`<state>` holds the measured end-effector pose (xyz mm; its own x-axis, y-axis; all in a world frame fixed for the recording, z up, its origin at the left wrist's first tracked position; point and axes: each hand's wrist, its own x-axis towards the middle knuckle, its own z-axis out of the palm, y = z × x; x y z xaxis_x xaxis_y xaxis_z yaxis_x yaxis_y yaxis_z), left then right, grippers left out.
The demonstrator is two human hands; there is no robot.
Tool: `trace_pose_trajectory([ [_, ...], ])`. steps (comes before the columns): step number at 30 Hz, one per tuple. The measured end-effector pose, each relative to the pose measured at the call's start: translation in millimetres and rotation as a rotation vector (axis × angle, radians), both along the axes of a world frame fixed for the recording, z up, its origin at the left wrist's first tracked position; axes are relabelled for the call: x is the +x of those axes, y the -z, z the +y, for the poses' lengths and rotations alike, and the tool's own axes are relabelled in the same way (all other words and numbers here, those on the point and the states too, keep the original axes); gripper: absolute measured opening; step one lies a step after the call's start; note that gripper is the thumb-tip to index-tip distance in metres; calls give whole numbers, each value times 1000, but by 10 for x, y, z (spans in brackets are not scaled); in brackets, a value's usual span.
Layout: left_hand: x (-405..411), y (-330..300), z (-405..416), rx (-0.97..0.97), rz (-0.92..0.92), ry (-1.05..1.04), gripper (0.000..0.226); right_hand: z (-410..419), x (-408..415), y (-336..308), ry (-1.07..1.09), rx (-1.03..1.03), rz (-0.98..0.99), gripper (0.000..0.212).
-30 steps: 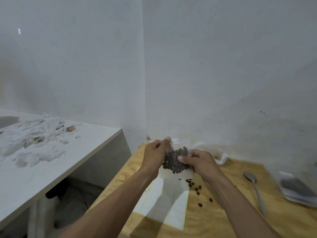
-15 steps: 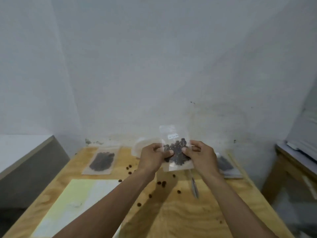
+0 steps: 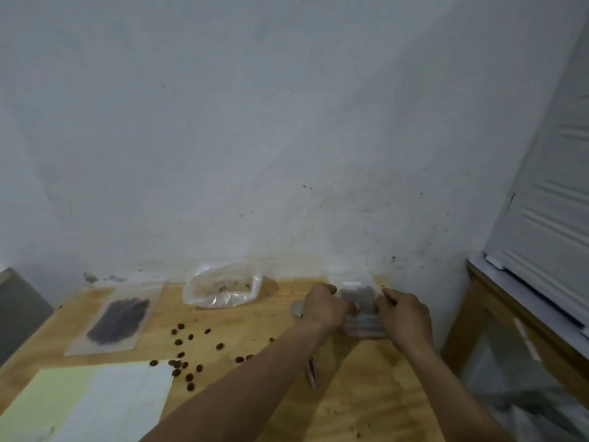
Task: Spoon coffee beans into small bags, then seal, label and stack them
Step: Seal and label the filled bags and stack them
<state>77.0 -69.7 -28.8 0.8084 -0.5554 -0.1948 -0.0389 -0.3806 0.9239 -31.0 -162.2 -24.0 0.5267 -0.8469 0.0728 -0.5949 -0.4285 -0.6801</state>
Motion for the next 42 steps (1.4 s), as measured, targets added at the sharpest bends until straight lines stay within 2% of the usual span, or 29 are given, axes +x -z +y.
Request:
trace_pose_trajectory([
  [5,10,42,-12,3,-24,25,70,5,-6,30,3,-52,-30,33],
  [9,31,-8,77,-13,-107,26,66,13,-25,0,-16,-67,-31,32],
  [13,136,-191,352,-70,-204,8,62,163,49,-164,-44,-136,-78,44],
  [20,558,-396,1270,-168,-284,-207,34,905,609,-427,-270,-226,-186,35],
  [24,869,-404,1992,-186,-335,-339,23,1524,977,-463,-469,-194,-205,23],
  [26,1052,-379,2375,-75,-384,-421,26,1860,1161,-431,-585,-164,-191,22],
  [29,1365,-250,2871,304,-436,-478,45,2332,1419,-307,-719,-121,-109,24],
  [31,1484,-153,3137,551,-387,-463,53,2638,1573,-175,-777,-105,-1,29],
  [32,1521,-107,3244,586,-339,-440,54,2778,1641,-112,-790,-100,51,31],
  [34,1568,-56,3400,551,-271,-422,55,3002,1764,-17,-779,-96,129,22],
  [36,1619,-10,3482,489,-256,-427,52,3129,1877,-18,-696,-65,165,36],
  [39,1670,49,3538,321,-180,-456,41,3189,2010,-45,-590,59,148,38],
  [42,1671,41,3595,70,16,-517,60,3221,2075,-18,-481,248,75,41],
])
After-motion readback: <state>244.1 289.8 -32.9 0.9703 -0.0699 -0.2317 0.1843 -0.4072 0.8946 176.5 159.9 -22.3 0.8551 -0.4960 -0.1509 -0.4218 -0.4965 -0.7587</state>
